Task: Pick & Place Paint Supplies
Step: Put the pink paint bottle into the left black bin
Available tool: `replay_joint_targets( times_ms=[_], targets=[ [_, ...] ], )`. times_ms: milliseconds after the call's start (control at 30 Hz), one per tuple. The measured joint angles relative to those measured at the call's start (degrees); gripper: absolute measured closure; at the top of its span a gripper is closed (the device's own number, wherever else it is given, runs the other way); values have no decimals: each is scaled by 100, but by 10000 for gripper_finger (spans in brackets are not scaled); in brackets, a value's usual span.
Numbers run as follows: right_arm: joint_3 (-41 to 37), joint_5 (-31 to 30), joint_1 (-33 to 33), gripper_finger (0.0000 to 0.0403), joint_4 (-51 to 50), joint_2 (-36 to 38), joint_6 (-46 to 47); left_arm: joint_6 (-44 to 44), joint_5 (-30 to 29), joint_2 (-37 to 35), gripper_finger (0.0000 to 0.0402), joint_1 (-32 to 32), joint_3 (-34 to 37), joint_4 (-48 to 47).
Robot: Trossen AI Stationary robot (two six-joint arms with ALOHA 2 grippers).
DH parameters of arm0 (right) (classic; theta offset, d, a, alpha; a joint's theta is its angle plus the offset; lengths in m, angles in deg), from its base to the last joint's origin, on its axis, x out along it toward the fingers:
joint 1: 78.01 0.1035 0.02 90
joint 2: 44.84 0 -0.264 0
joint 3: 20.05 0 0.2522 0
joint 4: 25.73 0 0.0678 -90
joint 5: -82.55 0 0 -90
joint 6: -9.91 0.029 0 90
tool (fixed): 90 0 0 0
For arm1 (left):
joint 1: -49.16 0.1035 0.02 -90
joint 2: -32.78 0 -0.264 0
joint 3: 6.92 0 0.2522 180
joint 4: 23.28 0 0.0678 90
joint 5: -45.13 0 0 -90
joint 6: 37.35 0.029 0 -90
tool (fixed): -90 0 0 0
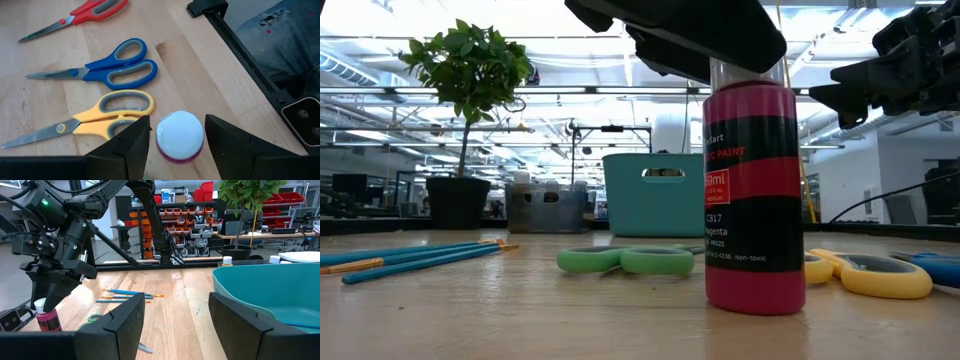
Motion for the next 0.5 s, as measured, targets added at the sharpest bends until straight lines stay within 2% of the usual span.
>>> replay_joint_targets(
  times_ms=[500],
  targets=[
    [1,0,1,190,0,2,0,-334,4,0,206,0,0,-4]
  ],
)
